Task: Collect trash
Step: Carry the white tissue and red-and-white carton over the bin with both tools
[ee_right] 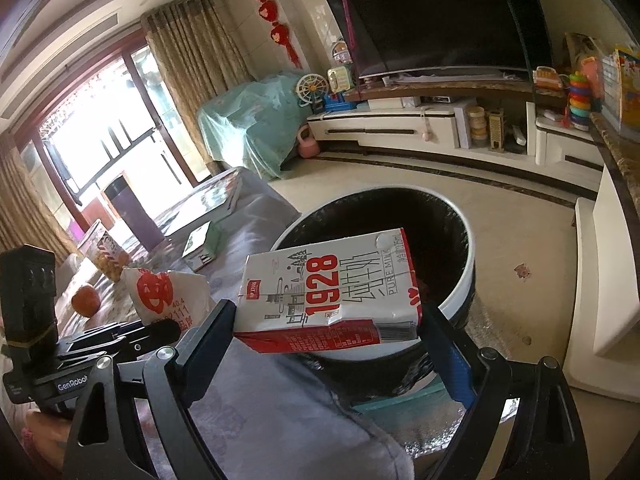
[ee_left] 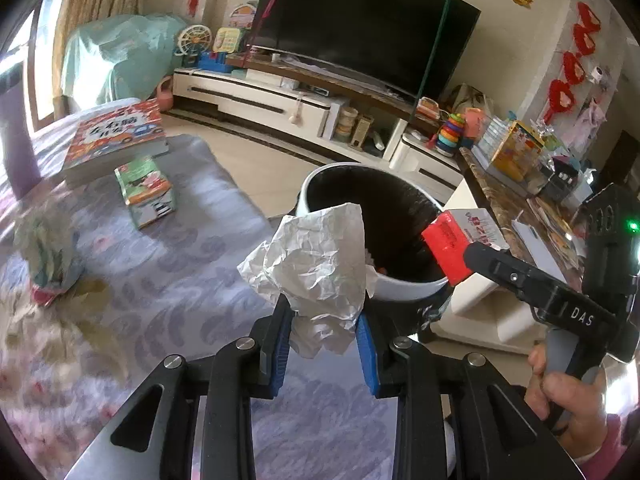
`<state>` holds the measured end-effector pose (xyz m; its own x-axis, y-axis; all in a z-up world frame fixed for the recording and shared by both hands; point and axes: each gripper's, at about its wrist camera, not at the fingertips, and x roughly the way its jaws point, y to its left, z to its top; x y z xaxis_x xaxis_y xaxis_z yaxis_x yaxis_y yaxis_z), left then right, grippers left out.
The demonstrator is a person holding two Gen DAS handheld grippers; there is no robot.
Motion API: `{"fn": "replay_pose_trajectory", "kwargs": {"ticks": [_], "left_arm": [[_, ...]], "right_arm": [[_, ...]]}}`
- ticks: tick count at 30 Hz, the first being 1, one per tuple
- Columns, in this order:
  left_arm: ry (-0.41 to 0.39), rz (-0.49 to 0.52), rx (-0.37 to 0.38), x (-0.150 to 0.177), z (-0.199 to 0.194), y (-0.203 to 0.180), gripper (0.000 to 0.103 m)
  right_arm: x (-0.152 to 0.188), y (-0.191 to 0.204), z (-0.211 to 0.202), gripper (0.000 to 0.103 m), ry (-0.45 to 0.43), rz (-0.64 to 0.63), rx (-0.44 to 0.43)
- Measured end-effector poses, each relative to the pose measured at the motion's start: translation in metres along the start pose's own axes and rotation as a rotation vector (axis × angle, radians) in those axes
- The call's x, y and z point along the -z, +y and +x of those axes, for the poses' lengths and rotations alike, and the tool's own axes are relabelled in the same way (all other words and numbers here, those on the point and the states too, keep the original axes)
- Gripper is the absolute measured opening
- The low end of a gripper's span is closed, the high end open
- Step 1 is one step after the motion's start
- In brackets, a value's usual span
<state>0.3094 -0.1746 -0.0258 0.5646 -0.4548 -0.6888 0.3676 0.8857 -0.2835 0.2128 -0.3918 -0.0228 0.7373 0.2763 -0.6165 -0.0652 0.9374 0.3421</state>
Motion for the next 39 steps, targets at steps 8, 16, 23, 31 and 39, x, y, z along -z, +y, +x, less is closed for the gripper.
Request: {"fn": "replay_pose_trajectory", "kwargs": {"ticks": [8, 16, 23, 31, 39], "left_arm": [[-0.007, 0.031, 0.005, -0.014, 0.013, -0.016, 0.028], [0.004, 0.044, 0.003, -0.029, 0.032, -0.025, 0.028], [0.016, 0.058, -0.003, -0.043, 0.048, -0.032, 0.028], [0.026, 0.059, -0.014, -0.048, 0.06, -0.035, 0.028], [0.05, 0.069, -0.015, -0.052, 0.075, -0.038, 0.029]], "right_arm": [[-0.008, -0.012, 0.004, 0.092, -0.003, 0.011, 0.013], [-0.015, -0.023, 0.009, 0.092, 0.006, 0.022, 0.017], [-0.021, -0.028, 0.015, 0.092, 0.019, 0.028, 0.017], [-0.026, -0.031, 0.021, 0.092, 0.024, 0.033, 0.018], [-0.031, -0.036, 0.031, 0.092, 0.046, 0.044, 0.017]]}}
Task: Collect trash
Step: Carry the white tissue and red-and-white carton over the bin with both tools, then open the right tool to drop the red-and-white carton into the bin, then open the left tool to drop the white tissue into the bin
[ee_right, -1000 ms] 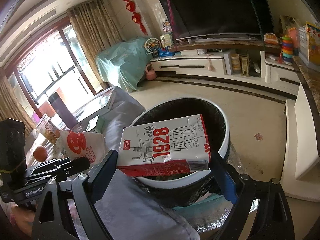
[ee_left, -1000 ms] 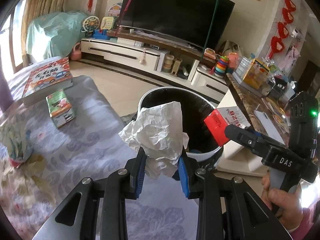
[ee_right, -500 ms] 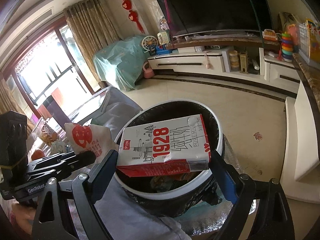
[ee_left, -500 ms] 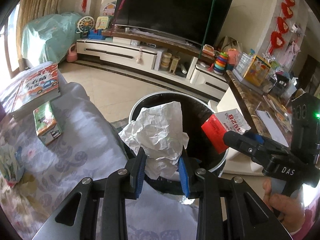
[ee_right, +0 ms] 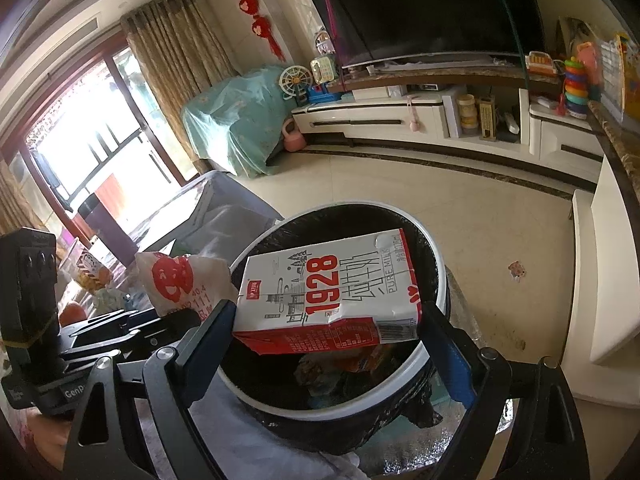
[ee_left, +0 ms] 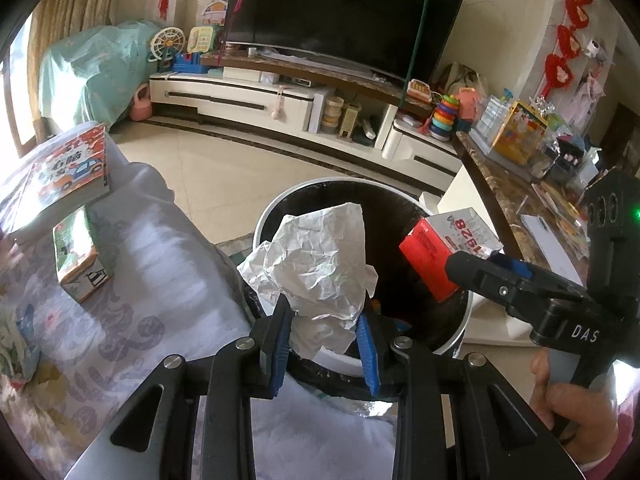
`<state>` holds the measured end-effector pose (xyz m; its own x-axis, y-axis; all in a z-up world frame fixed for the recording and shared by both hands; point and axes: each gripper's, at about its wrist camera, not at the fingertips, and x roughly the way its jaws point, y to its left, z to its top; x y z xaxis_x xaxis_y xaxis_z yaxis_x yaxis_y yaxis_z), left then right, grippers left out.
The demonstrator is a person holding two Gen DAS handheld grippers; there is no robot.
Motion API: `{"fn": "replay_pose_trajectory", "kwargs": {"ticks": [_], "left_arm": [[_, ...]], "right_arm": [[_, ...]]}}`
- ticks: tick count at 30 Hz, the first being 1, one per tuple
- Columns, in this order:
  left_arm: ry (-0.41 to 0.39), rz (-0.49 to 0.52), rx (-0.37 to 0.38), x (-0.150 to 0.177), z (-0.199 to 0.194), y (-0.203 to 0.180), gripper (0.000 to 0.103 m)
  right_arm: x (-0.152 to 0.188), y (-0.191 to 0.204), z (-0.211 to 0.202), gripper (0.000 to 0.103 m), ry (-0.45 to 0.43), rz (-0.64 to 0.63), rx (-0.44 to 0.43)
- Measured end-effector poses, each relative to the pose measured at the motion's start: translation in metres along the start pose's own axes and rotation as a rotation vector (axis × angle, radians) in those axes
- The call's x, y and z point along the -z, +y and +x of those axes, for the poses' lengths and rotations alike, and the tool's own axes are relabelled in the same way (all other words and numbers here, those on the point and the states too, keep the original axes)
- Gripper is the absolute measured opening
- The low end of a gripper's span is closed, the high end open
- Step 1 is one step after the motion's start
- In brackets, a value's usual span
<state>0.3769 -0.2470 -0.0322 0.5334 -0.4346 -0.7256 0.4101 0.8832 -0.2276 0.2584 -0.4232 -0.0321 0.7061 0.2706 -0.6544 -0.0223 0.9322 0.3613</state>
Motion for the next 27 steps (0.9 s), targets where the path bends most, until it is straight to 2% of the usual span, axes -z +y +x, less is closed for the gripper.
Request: {"fn": "replay_pose_trajectory", "kwargs": {"ticks": [24, 27], "left_arm": [[0.019, -0.003, -0.009, -0.009, 0.013, -0.004, 0.03], [0.018, -0.001, -0.01, -0.009, 0.013, -0.005, 0.039]], "right_arm": [[-0.011, -0.006, 0.013, 0.092, 0.016, 0.017, -0.002], [-0.013, -0.005, 0.013, 0.092, 0.011, 0.018, 0.0]]}}
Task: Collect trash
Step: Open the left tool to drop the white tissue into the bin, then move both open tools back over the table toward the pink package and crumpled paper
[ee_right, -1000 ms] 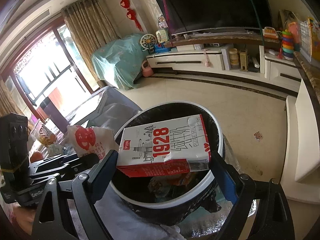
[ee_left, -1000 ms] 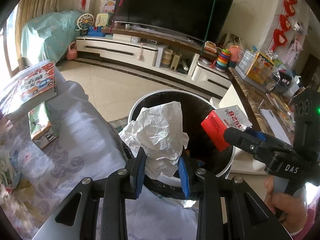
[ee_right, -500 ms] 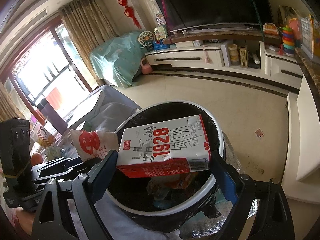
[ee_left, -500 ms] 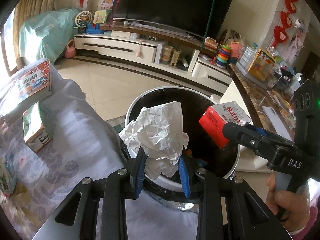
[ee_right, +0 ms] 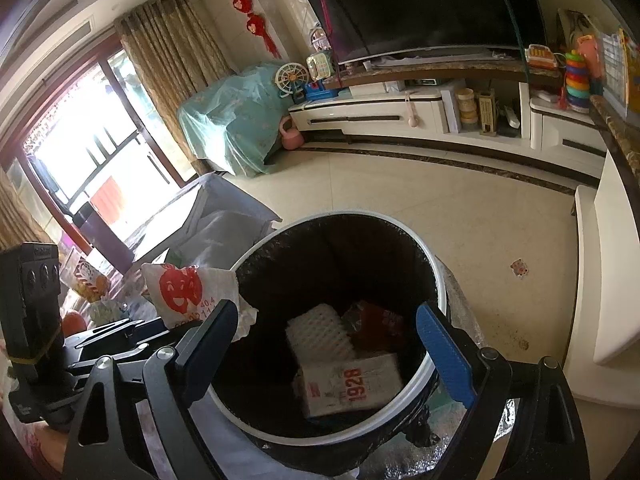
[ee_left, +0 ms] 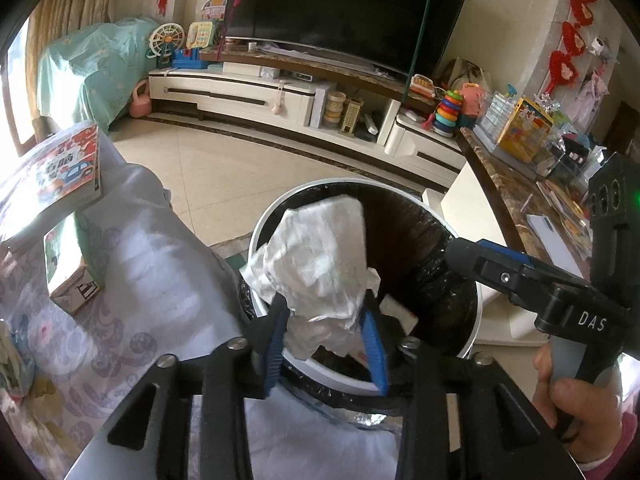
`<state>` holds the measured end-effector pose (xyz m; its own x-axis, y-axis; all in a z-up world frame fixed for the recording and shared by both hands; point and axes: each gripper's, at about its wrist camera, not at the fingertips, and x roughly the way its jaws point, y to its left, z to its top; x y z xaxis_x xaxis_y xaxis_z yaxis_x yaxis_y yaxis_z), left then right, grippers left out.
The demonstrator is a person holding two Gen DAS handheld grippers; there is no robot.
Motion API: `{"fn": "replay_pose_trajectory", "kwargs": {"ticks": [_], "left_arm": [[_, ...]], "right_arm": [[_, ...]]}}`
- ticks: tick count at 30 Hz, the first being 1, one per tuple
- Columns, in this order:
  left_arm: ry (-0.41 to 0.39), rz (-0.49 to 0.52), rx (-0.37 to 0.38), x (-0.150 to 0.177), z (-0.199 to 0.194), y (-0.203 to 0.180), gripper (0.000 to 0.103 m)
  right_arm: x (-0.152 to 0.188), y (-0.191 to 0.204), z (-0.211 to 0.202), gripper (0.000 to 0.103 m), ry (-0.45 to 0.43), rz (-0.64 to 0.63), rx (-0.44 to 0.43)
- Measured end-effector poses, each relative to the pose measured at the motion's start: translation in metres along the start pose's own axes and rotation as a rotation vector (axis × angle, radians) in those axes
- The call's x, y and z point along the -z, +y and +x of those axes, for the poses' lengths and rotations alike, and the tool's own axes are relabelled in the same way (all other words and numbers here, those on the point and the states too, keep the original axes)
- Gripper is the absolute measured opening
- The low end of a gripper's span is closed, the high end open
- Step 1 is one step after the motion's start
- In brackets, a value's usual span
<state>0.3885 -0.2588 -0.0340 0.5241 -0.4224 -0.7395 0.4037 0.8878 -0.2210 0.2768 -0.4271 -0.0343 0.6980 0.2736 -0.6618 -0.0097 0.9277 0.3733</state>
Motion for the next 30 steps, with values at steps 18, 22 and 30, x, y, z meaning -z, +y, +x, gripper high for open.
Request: {"fn": "replay_pose_trajectory", "kwargs": {"ticks": [18, 22, 30], "left_arm": [[-0.034, -0.1, -0.033, 0.067, -0.051, 0.024, 0.056], [-0.045, -0.148, -0.052, 0.094, -0.075, 0.04, 0.056], [-0.077, -0.264, -0.116, 0.139, -0.128, 0.081, 0.057]], "right_arm": [[0.03, 0.018, -0.033, 0.094, -0.051, 0.052, -0.054], [0.047, 0.034, -0.032, 0.096, -0.036, 0.054, -0.087], [0.073, 0.077, -0.023, 0.096, 0.007, 0.023, -0.152]]}}
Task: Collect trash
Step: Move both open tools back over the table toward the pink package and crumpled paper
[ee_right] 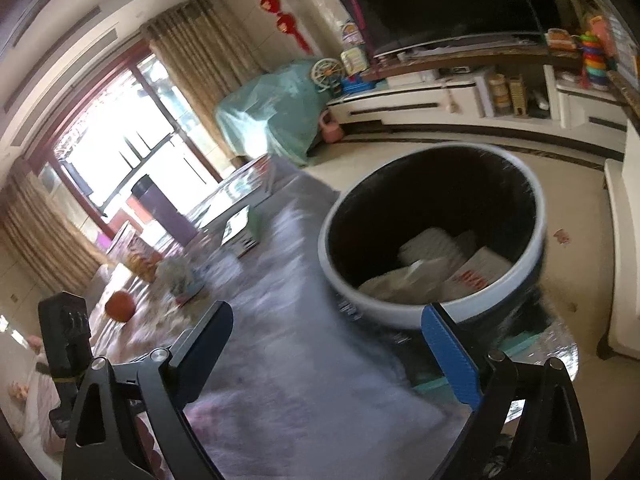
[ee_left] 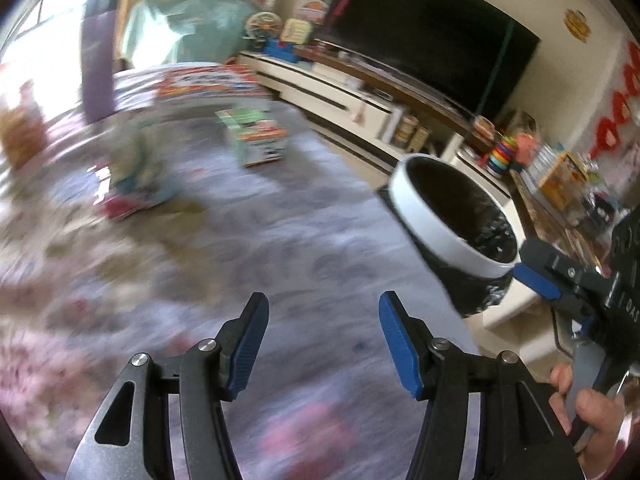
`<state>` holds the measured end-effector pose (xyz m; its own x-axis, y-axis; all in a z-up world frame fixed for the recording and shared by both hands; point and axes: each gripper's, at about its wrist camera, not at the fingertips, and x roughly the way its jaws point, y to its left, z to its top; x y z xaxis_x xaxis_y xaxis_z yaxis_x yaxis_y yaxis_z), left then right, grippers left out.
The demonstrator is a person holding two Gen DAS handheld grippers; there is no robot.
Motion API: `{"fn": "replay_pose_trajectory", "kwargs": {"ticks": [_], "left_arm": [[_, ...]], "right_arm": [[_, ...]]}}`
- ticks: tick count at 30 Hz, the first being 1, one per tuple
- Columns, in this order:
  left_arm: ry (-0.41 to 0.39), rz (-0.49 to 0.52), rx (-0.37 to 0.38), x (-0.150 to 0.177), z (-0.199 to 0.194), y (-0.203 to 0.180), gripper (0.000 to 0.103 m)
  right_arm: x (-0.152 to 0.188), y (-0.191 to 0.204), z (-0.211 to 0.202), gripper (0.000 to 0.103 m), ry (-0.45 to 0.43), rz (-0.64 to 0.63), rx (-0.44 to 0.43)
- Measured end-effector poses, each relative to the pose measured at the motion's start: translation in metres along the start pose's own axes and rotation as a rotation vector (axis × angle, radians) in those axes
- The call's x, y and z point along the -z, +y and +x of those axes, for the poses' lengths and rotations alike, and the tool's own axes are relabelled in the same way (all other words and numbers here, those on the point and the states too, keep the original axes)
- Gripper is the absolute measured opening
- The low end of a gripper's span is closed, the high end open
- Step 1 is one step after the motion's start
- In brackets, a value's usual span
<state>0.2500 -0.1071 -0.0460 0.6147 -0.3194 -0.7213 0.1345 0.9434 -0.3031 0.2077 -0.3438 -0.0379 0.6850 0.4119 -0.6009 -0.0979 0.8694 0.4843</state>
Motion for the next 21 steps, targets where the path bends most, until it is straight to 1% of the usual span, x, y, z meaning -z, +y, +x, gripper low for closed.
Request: {"fn": "replay_pose_trajectory", "kwargs": {"ticks": [10, 16, 21], "left_arm": [[-0.025, -0.118, -0.077, 0.028, -0.051, 0.06, 0.057], [-0.051, -0.166, -0.126, 0.028, -0.068, 0.087, 0.057], [-0.057, -0.188, -0.158, 0.032, -0.078, 0.103, 0.058]], "right_arm": [[0.031, 0.045, 0.033, 0.096, 0.086, -0.047, -0.078], [0.04, 0.072, 0.044, 0.096, 0.092, -0.105, -0.094], [0.045, 0.092, 0.06, 0.096, 0.12, -0.137, -0.136]]}}
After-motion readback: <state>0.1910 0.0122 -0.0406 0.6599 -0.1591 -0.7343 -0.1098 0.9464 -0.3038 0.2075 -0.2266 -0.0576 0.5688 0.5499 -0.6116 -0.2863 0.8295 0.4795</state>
